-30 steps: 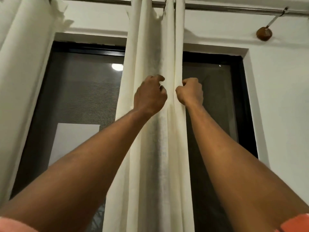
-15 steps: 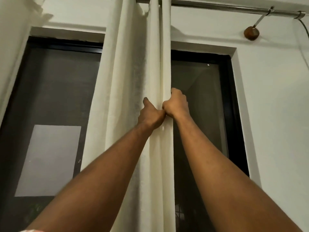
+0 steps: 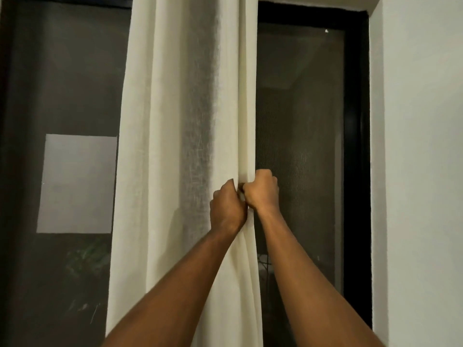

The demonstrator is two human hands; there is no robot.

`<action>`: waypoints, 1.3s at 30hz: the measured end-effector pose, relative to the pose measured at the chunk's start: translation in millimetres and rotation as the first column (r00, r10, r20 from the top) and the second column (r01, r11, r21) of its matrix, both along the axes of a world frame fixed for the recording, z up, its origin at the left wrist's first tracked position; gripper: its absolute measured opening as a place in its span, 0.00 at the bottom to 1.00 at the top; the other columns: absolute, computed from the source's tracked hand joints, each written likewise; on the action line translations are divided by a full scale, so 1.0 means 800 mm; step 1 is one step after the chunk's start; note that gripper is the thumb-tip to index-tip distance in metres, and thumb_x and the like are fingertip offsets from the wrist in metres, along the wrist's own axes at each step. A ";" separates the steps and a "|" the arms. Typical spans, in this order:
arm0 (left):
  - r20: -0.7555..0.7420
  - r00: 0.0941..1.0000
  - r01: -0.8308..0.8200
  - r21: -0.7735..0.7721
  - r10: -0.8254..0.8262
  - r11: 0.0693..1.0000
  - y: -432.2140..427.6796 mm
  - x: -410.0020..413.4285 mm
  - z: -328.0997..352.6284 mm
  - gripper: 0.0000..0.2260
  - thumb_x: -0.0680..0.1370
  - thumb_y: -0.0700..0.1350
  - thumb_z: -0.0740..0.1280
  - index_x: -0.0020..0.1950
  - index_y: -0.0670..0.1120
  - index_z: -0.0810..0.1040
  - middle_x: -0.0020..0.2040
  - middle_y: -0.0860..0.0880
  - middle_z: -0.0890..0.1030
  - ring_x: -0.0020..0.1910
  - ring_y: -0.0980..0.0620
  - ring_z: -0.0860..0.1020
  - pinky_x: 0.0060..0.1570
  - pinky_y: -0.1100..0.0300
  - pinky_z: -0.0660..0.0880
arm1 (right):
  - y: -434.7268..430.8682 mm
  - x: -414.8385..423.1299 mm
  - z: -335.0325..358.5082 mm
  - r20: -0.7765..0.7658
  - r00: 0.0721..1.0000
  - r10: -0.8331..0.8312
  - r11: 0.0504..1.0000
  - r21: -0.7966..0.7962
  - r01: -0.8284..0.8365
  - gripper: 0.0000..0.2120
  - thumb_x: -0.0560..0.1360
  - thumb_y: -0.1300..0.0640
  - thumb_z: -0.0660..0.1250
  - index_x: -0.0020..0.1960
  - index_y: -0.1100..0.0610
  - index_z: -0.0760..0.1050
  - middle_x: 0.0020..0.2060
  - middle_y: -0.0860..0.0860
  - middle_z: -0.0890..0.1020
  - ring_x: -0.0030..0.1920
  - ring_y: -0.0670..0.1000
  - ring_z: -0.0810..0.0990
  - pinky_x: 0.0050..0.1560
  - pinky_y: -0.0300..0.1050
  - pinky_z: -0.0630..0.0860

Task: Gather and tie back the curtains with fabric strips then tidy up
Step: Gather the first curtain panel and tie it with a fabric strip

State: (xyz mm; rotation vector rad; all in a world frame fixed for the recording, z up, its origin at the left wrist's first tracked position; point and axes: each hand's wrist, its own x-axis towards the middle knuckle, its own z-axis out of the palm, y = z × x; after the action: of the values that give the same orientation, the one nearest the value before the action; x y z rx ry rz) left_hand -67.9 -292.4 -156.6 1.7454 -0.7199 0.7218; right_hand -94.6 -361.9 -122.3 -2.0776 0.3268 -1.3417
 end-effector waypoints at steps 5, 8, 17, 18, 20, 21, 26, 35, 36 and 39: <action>-0.015 0.999 -0.042 0.078 0.044 0.996 0.002 -0.002 -0.021 0.04 0.75 0.37 0.64 0.48 0.40 0.76 0.48 0.42 0.81 0.46 0.41 0.79 0.41 0.52 0.74 | -0.017 0.006 -0.049 -0.079 0.997 -0.014 0.999 0.033 0.017 0.05 0.72 0.63 0.70 0.47 0.62 0.78 0.48 0.58 0.82 0.49 0.59 0.81 0.46 0.50 0.80; -0.051 0.997 -0.058 0.116 0.064 0.992 0.004 -0.006 -0.028 0.07 0.77 0.37 0.64 0.53 0.38 0.77 0.51 0.41 0.81 0.48 0.42 0.79 0.44 0.54 0.74 | -0.022 0.007 -0.066 -0.102 0.995 0.005 0.999 0.037 -0.002 0.03 0.72 0.64 0.69 0.45 0.62 0.77 0.46 0.58 0.82 0.48 0.59 0.81 0.43 0.48 0.79; -0.013 0.991 -0.128 0.196 0.133 0.972 -0.006 0.002 -0.066 0.08 0.81 0.42 0.59 0.54 0.42 0.77 0.50 0.43 0.81 0.44 0.46 0.78 0.41 0.57 0.73 | -0.004 -0.001 -0.084 -0.120 0.973 0.198 0.978 0.099 -0.186 0.19 0.80 0.44 0.57 0.39 0.55 0.73 0.38 0.54 0.79 0.42 0.55 0.78 0.43 0.51 0.75; -0.001 0.989 -0.147 0.219 0.151 0.965 -0.006 0.005 -0.066 0.08 0.81 0.42 0.59 0.52 0.42 0.76 0.49 0.43 0.81 0.41 0.47 0.76 0.39 0.56 0.72 | -0.001 -0.003 -0.084 -0.130 0.970 0.207 0.975 0.108 -0.194 0.23 0.79 0.38 0.53 0.38 0.54 0.72 0.38 0.54 0.78 0.42 0.55 0.77 0.44 0.51 0.74; 0.024 0.984 -0.176 0.284 0.176 0.943 -0.004 0.006 -0.064 0.07 0.80 0.42 0.59 0.51 0.42 0.75 0.47 0.44 0.80 0.38 0.49 0.73 0.38 0.56 0.69 | 0.008 -0.008 -0.081 -0.151 0.961 0.233 0.968 0.129 -0.214 0.30 0.76 0.30 0.50 0.43 0.55 0.75 0.43 0.55 0.79 0.47 0.56 0.78 0.50 0.54 0.75; 0.045 0.984 -0.178 0.313 0.173 0.933 -0.003 0.006 -0.064 0.07 0.80 0.42 0.59 0.52 0.42 0.75 0.47 0.44 0.81 0.38 0.50 0.73 0.38 0.57 0.69 | 0.013 -0.011 -0.078 -0.167 0.957 0.238 0.968 0.126 -0.219 0.35 0.73 0.27 0.50 0.49 0.58 0.76 0.48 0.57 0.80 0.50 0.57 0.79 0.54 0.56 0.75; 0.060 0.994 -0.104 0.422 0.086 0.901 0.003 -0.001 -0.070 0.07 0.80 0.41 0.61 0.53 0.42 0.77 0.47 0.42 0.82 0.43 0.45 0.79 0.42 0.54 0.75 | 0.023 -0.017 -0.066 -0.247 0.963 0.110 0.993 0.063 -0.098 0.34 0.74 0.32 0.59 0.63 0.61 0.72 0.59 0.59 0.77 0.60 0.61 0.75 0.61 0.57 0.72; -0.091 0.963 0.266 0.435 -0.252 0.860 0.038 -0.010 -0.036 0.20 0.76 0.42 0.64 0.68 0.47 0.69 0.60 0.47 0.78 0.57 0.48 0.76 0.50 0.56 0.73 | 0.028 -0.026 -0.037 -0.077 0.993 -0.085 0.991 0.092 0.092 0.09 0.76 0.53 0.63 0.50 0.59 0.75 0.45 0.53 0.80 0.44 0.54 0.79 0.45 0.49 0.77; -0.057 0.967 0.249 0.401 -0.247 0.881 0.041 -0.011 -0.027 0.22 0.75 0.41 0.64 0.69 0.47 0.69 0.61 0.47 0.78 0.59 0.47 0.76 0.51 0.57 0.73 | 0.032 -0.027 -0.028 -0.053 0.995 -0.087 0.992 0.087 0.091 0.09 0.76 0.54 0.63 0.50 0.59 0.75 0.45 0.53 0.80 0.44 0.55 0.79 0.44 0.49 0.76; 0.047 0.977 0.182 0.313 -0.206 0.932 0.048 -0.012 0.003 0.19 0.74 0.44 0.63 0.65 0.46 0.73 0.59 0.46 0.80 0.57 0.46 0.78 0.53 0.52 0.76 | 0.043 -0.030 0.003 0.024 0.996 -0.091 0.994 0.057 0.089 0.09 0.76 0.55 0.63 0.50 0.61 0.76 0.46 0.54 0.80 0.45 0.56 0.78 0.42 0.47 0.74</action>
State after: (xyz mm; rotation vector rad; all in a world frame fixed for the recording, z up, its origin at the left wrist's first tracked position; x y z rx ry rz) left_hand -77.8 -253.7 -153.9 1.8973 -1.0910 0.5664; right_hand -118.5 -327.5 -120.2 -2.0182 0.4468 -1.3952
